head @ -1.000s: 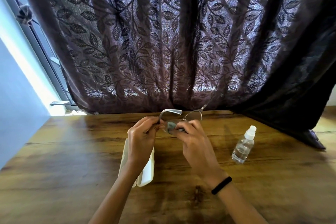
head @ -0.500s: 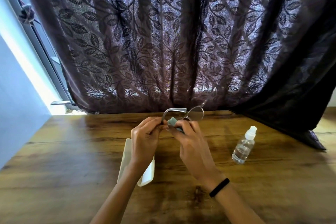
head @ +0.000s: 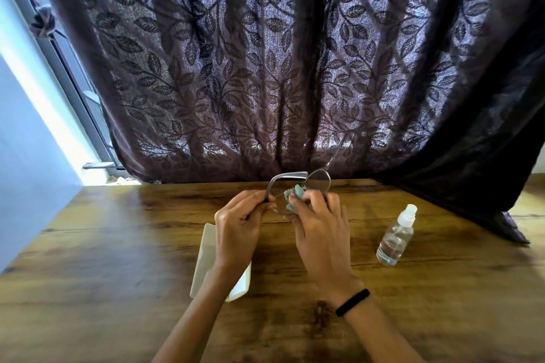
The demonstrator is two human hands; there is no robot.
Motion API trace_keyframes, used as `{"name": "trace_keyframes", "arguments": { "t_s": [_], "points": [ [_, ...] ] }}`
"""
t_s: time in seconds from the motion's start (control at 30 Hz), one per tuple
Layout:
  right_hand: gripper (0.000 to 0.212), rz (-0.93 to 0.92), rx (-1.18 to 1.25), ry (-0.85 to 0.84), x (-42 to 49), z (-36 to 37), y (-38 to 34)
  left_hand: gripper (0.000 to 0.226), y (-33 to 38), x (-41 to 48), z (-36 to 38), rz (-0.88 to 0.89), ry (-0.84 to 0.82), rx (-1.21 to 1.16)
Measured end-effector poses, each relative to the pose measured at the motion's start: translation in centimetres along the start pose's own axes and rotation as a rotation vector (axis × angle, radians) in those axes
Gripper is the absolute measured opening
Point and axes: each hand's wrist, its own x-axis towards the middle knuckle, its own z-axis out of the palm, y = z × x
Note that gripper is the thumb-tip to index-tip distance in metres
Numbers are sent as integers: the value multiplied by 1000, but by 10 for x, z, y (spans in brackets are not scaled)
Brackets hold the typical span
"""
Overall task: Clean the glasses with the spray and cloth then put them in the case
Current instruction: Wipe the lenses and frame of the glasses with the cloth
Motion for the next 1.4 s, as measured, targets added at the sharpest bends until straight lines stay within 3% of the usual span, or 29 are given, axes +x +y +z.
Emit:
{"name": "trace_keyframes", "arguments": {
  "t_s": [0.13,0.23,0.37,0.5,0.6,0.7,0.83,1.1,1.27,1.4],
  "points": [
    [26,-9,182,49,1,1,0,13,-1,-1,1,-28,19,-39],
    [30,-19,349,31,2,2,-2,14,-3,-1,1,-50,28,-45],
    [40,-11,494,-73,4,2,0,15,-5,-3,2,-40,52,-11],
    [36,-21,575,-215,4,-2,2,18,-5,-1,2,-24,50,35],
    [37,138,781,-214,7,-7,8,15,-5,2,0,-4,47,51],
    [36,333,957,-98,19,-16,21,18,-6,2,-5,-11,40,29],
    [36,327,776,80,29,-22,43,15,-5,-1,-7,-8,13,-6],
    [28,68,377,-33,31,-7,51,19,5,0,-2,1,-5,-24],
    [34,6,364,-70,29,-4,46,21,5,0,-2,-3,10,-24],
    [34,34,513,-85,29,-7,46,21,5,-2,-3,-8,19,-25]
  ]
}}
